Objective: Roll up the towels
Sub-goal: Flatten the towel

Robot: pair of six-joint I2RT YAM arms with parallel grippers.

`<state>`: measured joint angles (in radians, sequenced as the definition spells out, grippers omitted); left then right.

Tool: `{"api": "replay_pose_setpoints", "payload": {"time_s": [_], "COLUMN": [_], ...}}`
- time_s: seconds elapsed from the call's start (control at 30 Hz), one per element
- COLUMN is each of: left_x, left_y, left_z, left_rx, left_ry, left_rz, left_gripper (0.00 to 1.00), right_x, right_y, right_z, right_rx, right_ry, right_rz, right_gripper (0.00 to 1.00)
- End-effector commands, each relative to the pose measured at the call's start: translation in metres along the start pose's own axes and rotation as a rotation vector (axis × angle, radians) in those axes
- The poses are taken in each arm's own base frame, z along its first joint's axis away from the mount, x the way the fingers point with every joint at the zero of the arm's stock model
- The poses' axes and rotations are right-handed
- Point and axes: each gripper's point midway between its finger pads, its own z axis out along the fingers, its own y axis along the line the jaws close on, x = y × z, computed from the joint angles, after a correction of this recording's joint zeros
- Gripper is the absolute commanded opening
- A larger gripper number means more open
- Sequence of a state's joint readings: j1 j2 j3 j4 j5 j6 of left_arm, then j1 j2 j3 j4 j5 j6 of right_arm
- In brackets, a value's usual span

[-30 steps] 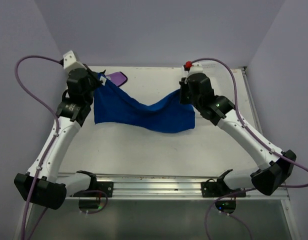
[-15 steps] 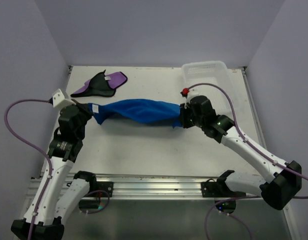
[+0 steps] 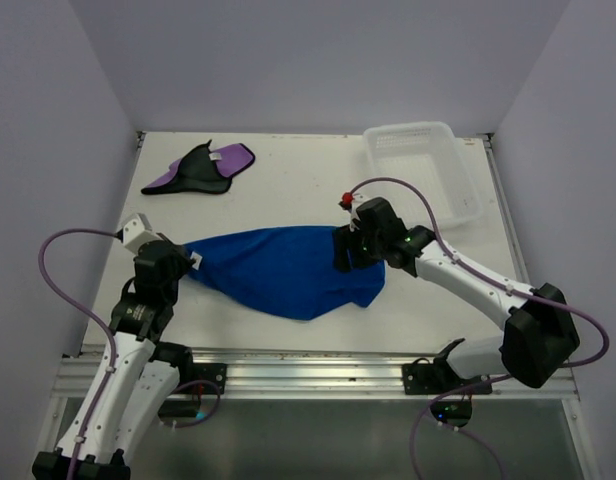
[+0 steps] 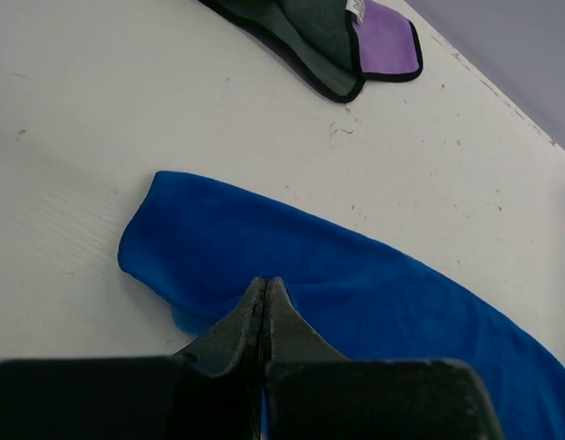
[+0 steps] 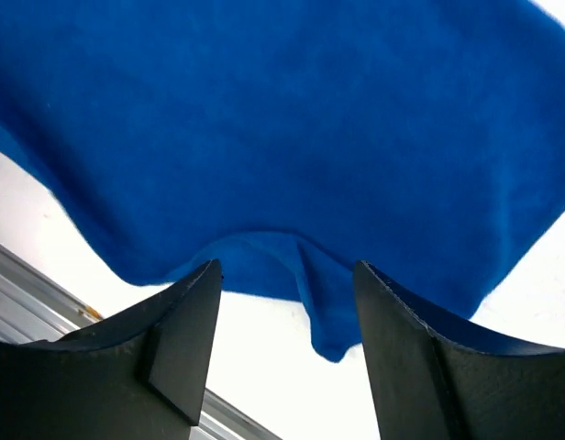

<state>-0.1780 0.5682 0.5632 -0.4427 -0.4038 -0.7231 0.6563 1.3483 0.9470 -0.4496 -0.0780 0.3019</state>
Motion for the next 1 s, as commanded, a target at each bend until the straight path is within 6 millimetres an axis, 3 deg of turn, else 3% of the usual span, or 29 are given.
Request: {"api": "replay_pose_setpoints", "payload": {"time_s": [0.0, 0.07, 0.13, 0.2, 0.23, 0.4, 0.5, 0.67, 0.97], "left_x": [-0.003, -0.003, 0.001, 0.005, 0.005, 0.009, 0.008, 0.011, 0.013], "left_y": [0.000, 0.001, 0.003, 0.005, 0.004, 0.007, 0.006, 0.007, 0.005], "left_z": [0.001, 0.000, 0.001, 0.003, 0.003, 0.005, 0.005, 0.007, 0.008], "left_rx": [0.006, 0.005, 0.000, 0.000, 0.005, -0.001, 0.002, -0.001, 0.004], "left_ry": [-0.029, -0.033, -0.028, -0.023, -0.024, -0.017, -0.021, -0.009, 0.004], "left_rz": [-0.030, -0.040, -0.041, -0.042, -0.042, -0.028, -0.025, -0.018, -0.011], "left_gripper": [0.00, 0.00, 0.00, 0.00, 0.00, 0.00, 0.00, 0.00, 0.00], "right_x": [-0.033, -0.032, -0.018, 0.011, 0.020, 0.076, 0.094, 0.096, 0.096], "right_y": [0.011, 0.008, 0.006, 0.001, 0.006, -0.015, -0.025, -0.028, -0.030], "right_z": [-0.021, -0.029, -0.040, -0.038, -0.043, -0.030, -0.023, -0.017, 0.003], "right_rx": [-0.025, -0.007, 0.003, 0.019, 0.006, 0.092, 0.143, 0.154, 0.164], "right_ry": [-0.097, -0.119, -0.129, -0.082, -0.082, 0.020, 0.070, 0.057, 0.064], "right_rz": [-0.021, -0.017, -0.014, -0.012, -0.018, -0.009, -0.011, -0.008, -0.018], "right_gripper": [0.64, 0.60, 0.39, 0.31, 0.31, 0.34, 0.39, 0.45, 0.44]}}
